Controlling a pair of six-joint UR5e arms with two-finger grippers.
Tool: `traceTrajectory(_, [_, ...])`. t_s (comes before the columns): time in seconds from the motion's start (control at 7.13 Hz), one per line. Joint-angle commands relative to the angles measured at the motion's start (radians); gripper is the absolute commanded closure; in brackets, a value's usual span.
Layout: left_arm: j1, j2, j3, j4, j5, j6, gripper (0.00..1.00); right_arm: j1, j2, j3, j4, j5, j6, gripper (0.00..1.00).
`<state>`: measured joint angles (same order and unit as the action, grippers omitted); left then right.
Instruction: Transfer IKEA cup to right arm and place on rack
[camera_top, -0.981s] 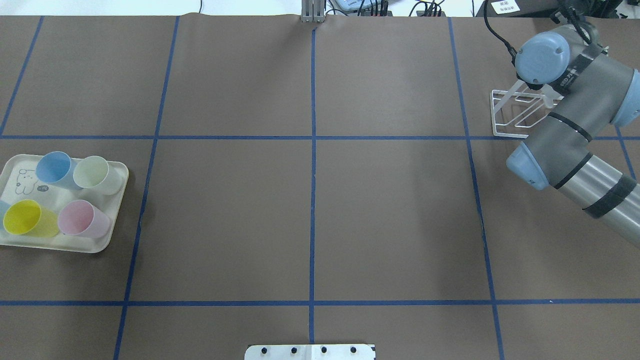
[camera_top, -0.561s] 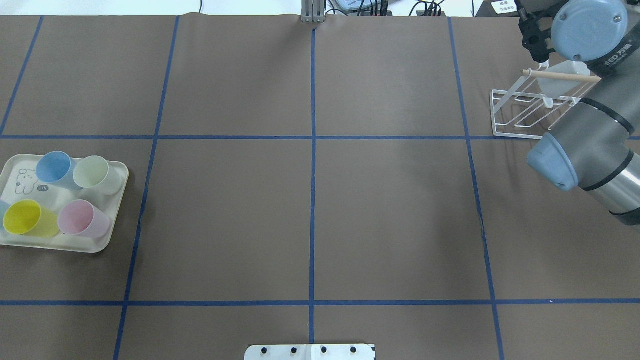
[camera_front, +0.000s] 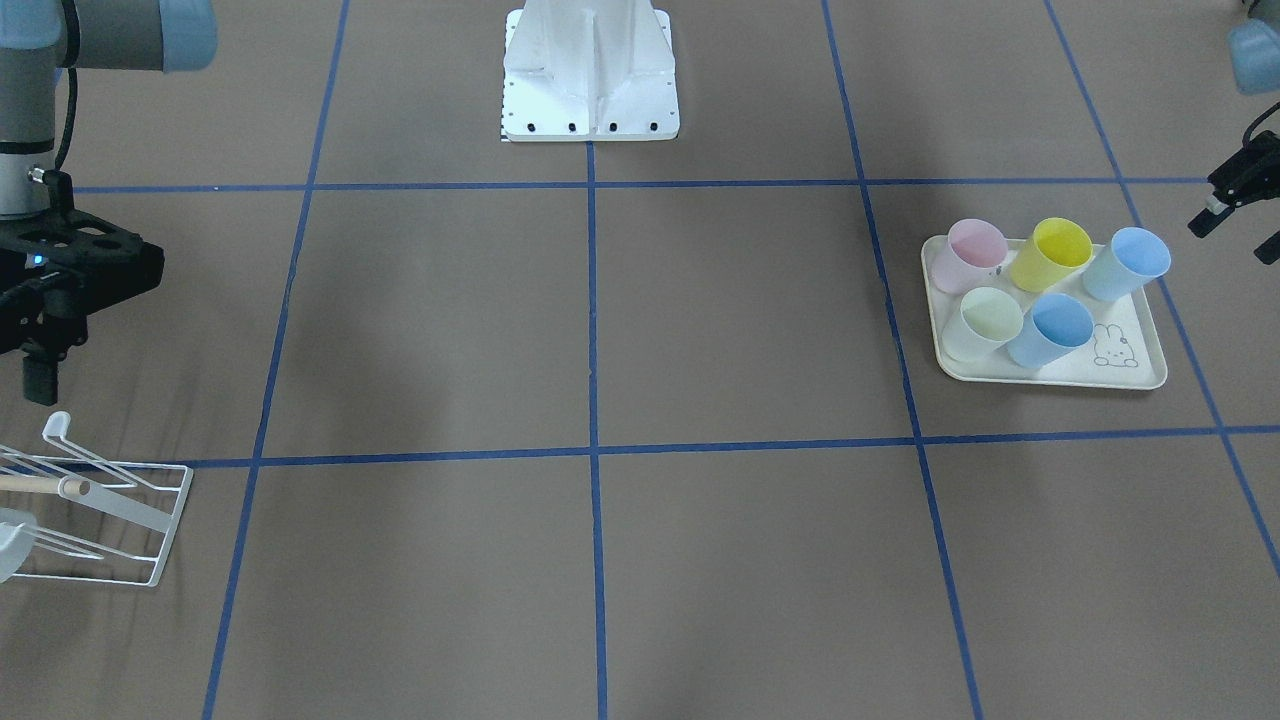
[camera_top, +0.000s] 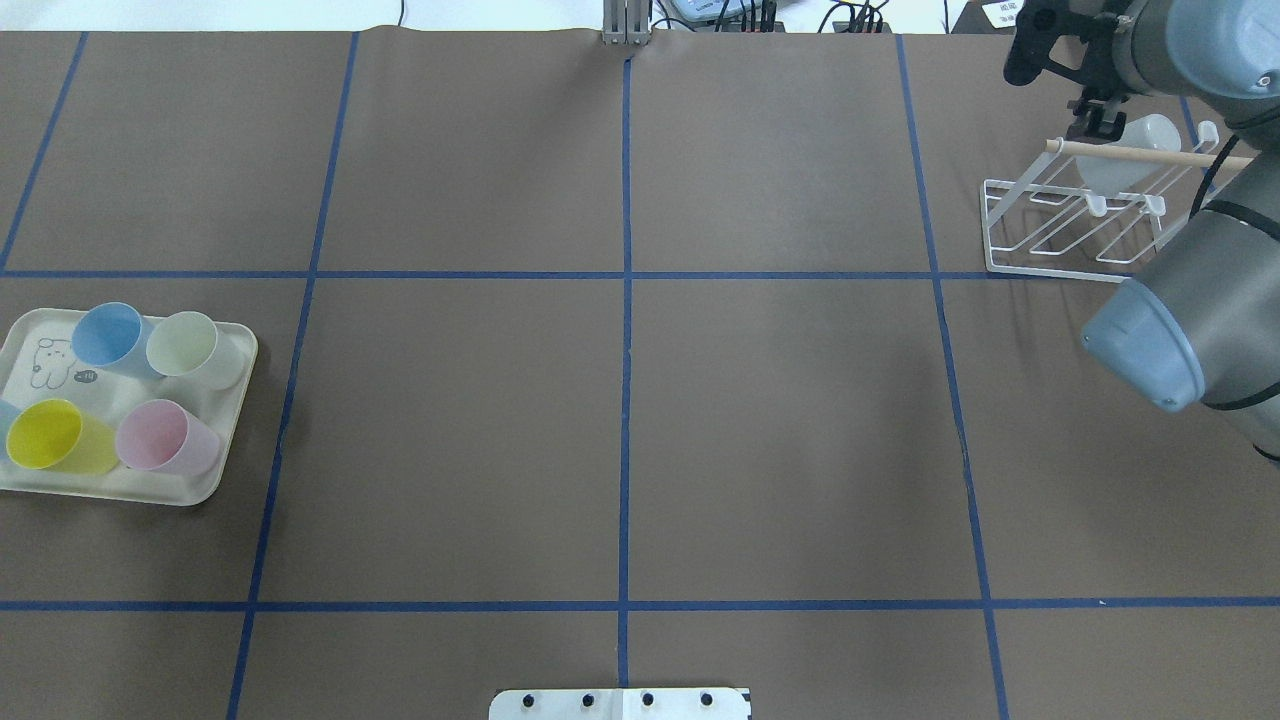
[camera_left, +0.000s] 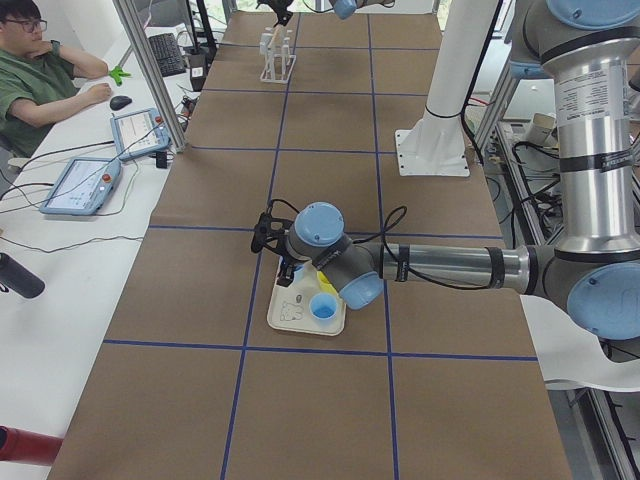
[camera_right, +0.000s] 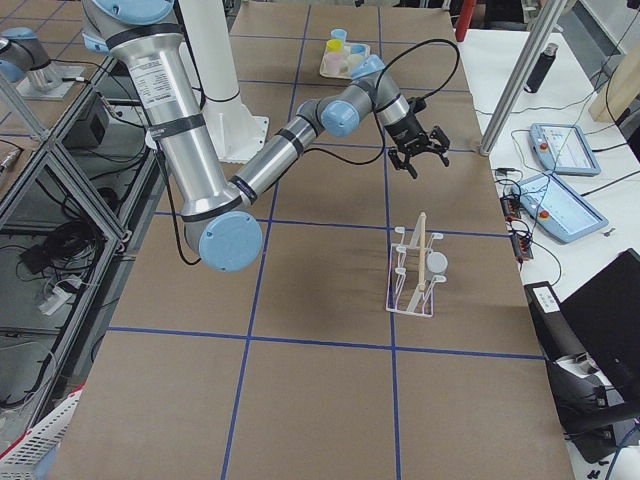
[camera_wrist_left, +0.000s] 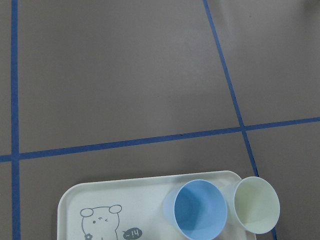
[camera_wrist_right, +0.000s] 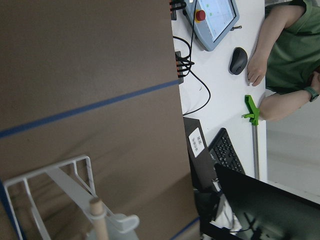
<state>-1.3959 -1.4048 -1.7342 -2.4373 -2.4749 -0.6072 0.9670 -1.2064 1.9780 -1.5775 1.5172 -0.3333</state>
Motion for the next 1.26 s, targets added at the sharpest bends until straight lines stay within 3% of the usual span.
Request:
traceTrajectory(0.0, [0.0, -0.008, 0.001, 0.0, 0.075, -0.002, 0.0, -0.092, 0.004, 0.053, 0.013, 0.132, 0.472, 0.01])
traceTrajectory(0.28, [0.006, -0.003, 0.007, -0.002, 0.08, 0.0, 0.0, -0.235, 0.046, 0.094, 0.011, 0.127, 0.829, 0.01])
traceTrajectory(0.56, [0.015, 0.01, 0.021, 0.0, 0.083, 0.006, 0.0, -0.348, 0.12, 0.098, -0.001, 0.123, 1.026, 0.01])
traceTrajectory(0.7, [0.029, 0.033, 0.027, -0.003, 0.1, 0.013, 0.0, -0.384, 0.134, 0.097, -0.002, 0.123, 1.074, 0.01])
traceTrajectory(0.84, [0.107, 0.091, 0.027, -0.041, 0.207, 0.014, 0.0, -0.401, 0.155, 0.101, -0.057, 0.121, 1.08, 0.01])
traceTrajectory(0.98, [0.174, 0.124, 0.027, -0.052, 0.273, 0.012, 0.0, -0.409, 0.229, 0.101, -0.181, 0.118, 1.08, 0.01])
traceTrajectory(1.12, [0.195, 0.157, 0.027, -0.054, 0.275, 0.014, 0.0, -0.419, 0.27, 0.101, -0.229, 0.116, 1.08, 0.01])
